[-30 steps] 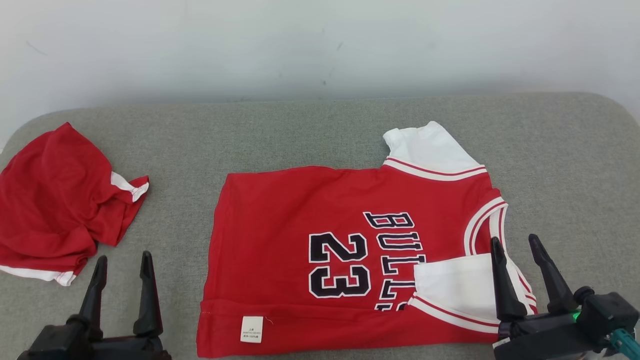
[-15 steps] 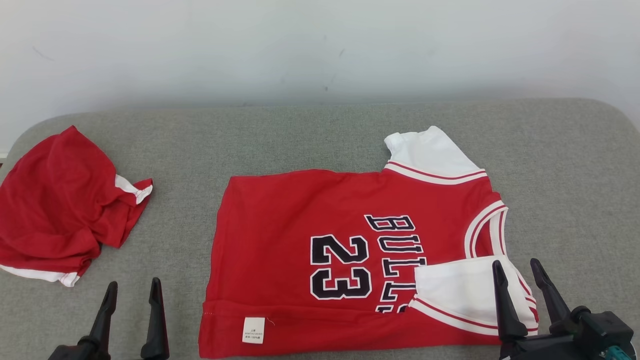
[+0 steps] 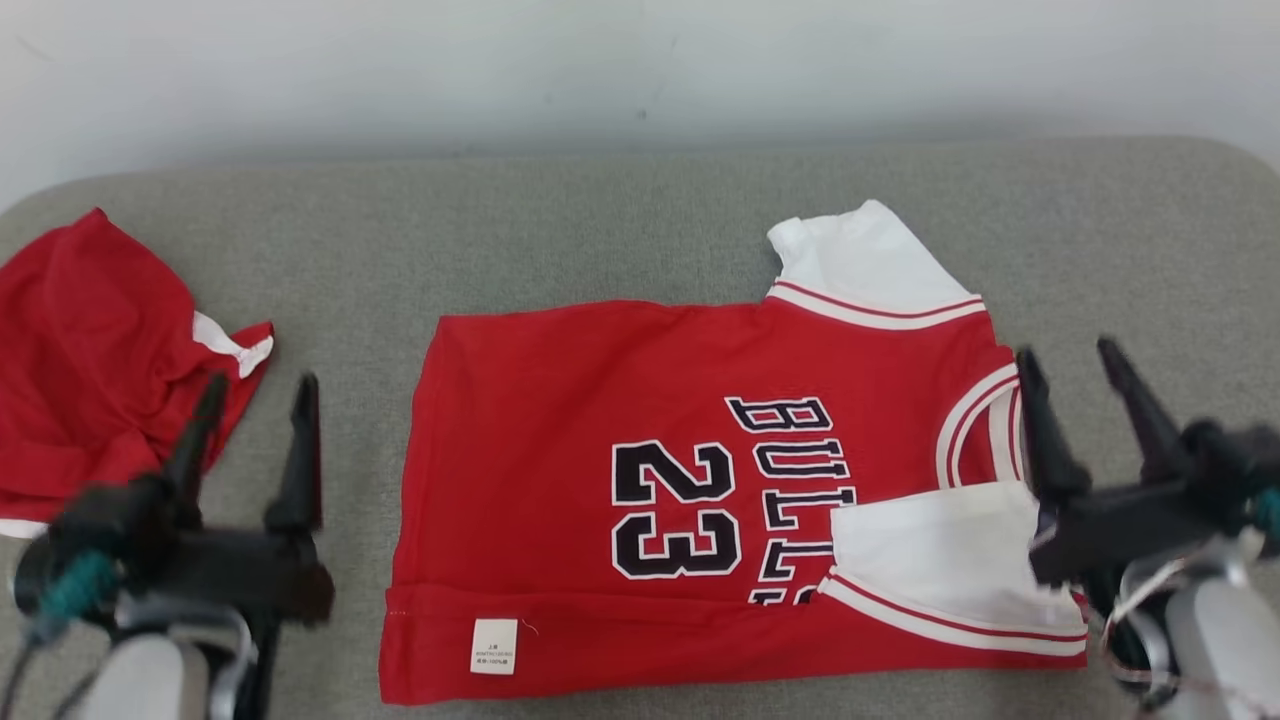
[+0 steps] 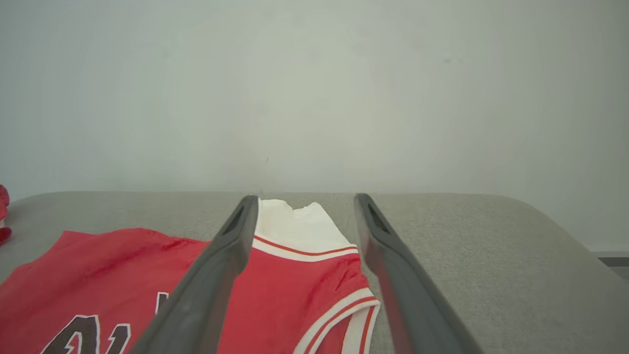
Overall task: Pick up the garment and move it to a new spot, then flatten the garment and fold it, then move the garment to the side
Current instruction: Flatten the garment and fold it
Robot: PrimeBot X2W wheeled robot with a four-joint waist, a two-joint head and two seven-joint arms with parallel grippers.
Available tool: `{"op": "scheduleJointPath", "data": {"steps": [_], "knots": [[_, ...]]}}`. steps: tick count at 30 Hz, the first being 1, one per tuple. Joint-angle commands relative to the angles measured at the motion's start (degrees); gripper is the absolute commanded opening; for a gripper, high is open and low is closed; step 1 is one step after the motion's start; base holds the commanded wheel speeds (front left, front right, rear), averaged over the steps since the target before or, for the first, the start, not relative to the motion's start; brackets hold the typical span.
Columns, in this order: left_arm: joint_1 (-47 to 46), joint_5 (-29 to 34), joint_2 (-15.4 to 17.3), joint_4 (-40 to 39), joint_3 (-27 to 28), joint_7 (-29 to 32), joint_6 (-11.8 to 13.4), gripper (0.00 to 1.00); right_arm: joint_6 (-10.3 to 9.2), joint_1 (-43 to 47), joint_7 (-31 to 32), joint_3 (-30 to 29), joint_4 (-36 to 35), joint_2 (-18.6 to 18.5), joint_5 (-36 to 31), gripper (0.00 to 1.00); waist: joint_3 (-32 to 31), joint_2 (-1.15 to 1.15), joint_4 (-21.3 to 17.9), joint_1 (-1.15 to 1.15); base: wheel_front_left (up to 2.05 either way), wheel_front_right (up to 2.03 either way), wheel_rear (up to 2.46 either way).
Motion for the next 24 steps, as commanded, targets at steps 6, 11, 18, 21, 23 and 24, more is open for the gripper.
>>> {"op": "scheduleJointPath", "data": {"steps": [6,11,18,21,23,24], "knots": [[-15.2,-6.4,6.2,4.7,-4.6,9.6,-0.3,1.0,-0.16,-14.9,6.6,2.9,4.2,-4.8,2.3,1.0,8.8,0.0,-0.8,-0.01,0.0,0.0,0.0],[-24.0,-11.9,9.6,7.6,-9.0,17.1,-0.3,1.0,-0.16,-25.3,11.0,5.9,10.0,-7.7,4.6,1.0,13.3,0.0,-0.6,-0.01,0.0,0.0,0.0],[-31.8,-17.4,11.4,12.2,-14.2,25.4,-0.3,1.0,-0.16,-35.2,15.2,9.8,17.1,-9.2,7.3,1.0,16.4,0.0,0.1,-0.01,0.0,0.0,0.0],[-34.5,-20.1,11.5,14.0,-16.9,29.6,-0.3,1.0,-0.16,-39.3,16.8,11.8,20.7,-10.0,7.8,1.0,17.3,0.0,0.4,-0.01,0.0,0.0,0.0],[-35.8,-21.8,11.7,14.9,-18.7,32.0,-0.3,1.0,-0.16,-41.7,17.8,13.6,23.0,-10.2,8.1,1.0,17.8,0.0,0.7,-0.01,0.0,0.0,0.0],[-36.4,-22.2,11.9,15.2,-19.5,32.7,-0.3,1.0,-0.16,-42.9,18.1,14.2,24.1,-10.1,8.5,1.0,18.0,0.0,0.7,-0.01,0.0,0.0,0.0]]}}
